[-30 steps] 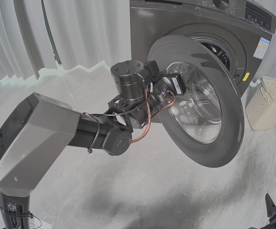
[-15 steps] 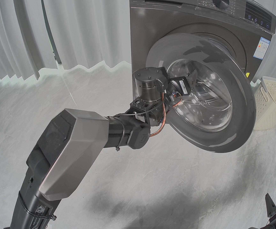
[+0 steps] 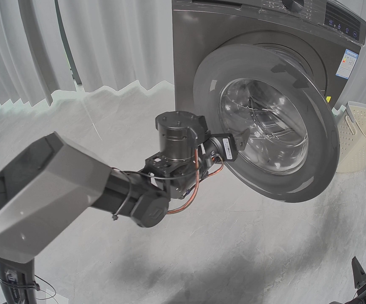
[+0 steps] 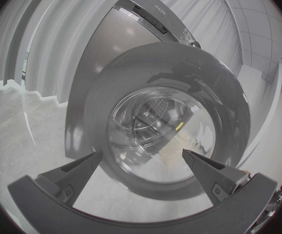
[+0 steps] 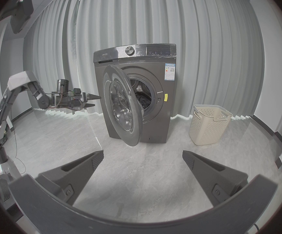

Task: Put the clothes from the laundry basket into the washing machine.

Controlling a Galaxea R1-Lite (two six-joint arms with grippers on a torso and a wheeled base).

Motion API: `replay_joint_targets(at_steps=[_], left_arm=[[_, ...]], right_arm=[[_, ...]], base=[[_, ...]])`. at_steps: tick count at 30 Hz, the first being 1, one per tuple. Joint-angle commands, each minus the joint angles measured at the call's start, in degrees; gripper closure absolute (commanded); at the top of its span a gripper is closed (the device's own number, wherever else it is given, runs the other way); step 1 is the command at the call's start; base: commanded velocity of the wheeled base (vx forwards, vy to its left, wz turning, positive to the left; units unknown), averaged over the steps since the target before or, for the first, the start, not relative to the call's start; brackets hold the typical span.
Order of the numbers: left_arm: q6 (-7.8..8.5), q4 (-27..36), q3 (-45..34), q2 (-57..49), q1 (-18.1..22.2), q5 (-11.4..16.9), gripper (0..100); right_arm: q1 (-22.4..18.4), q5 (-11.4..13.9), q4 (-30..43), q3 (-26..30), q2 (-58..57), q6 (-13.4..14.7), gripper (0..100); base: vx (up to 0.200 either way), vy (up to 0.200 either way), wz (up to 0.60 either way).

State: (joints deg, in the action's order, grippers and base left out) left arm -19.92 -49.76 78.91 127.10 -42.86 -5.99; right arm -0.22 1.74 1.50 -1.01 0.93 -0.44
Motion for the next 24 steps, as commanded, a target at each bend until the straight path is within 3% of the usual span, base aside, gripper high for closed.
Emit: replay_joint_targets(at_steps=[1, 2, 6, 13, 14, 16, 17, 20, 24], left_arm=[[3.4, -3.7, -40.2, -33.9, -1.1, 1.5, 0], [3.92, -3.7, -47.6, -40.2, -1.2, 1.9, 0], [5.86, -3.7, -59.2, -51.8, -1.2, 2.1, 0], [12.1, -3.1, -72.0, -65.0, 0.9, 1.8, 0], [12.19, -3.1, -72.1, -65.1, 1.1, 1.8, 0], [13.15, -2.7, -74.5, -69.2, 5.6, 1.9, 0], [13.15, -2.7, -74.5, -69.2, 5.6, 1.9, 0], [13.15, -2.8, -78.8, -75.9, 13.2, 1.6, 0], [13.06, 3.7, -78.9, -85.1, 21.5, 1.8, 0]], right_arm=[[0.0, 0.0, 0.0, 0.4, -0.8, 0.0, 0], [0.0, 0.0, 0.0, 0.4, -0.8, -0.1, 0], [0.0, 0.1, 0.0, 0.4, -0.8, -0.2, 0], [0.0, 0.0, 0.0, 0.5, -0.8, -0.1, 0], [0.0, 0.0, 0.0, 0.5, -0.8, -0.1, 0], [0.0, 0.0, 0.0, 0.5, -0.8, -0.1, 0], [0.0, 0.0, 0.0, 0.5, -0.8, -0.1, 0], [-0.1, 0.0, 0.0, 0.5, -0.8, 0.0, 0], [-0.1, -0.2, 0.0, 0.5, -0.8, 0.0, 0]], base=[[0.0, 0.0, 0.0], [0.0, 0.0, 0.0], [0.0, 0.0, 0.0], [0.0, 0.0, 0.0], [0.0, 0.0, 0.0], [0.0, 0.0, 0.0], [0.0, 0.0, 0.0], [0.0, 0.0, 0.0], [0.0, 0.0, 0.0]])
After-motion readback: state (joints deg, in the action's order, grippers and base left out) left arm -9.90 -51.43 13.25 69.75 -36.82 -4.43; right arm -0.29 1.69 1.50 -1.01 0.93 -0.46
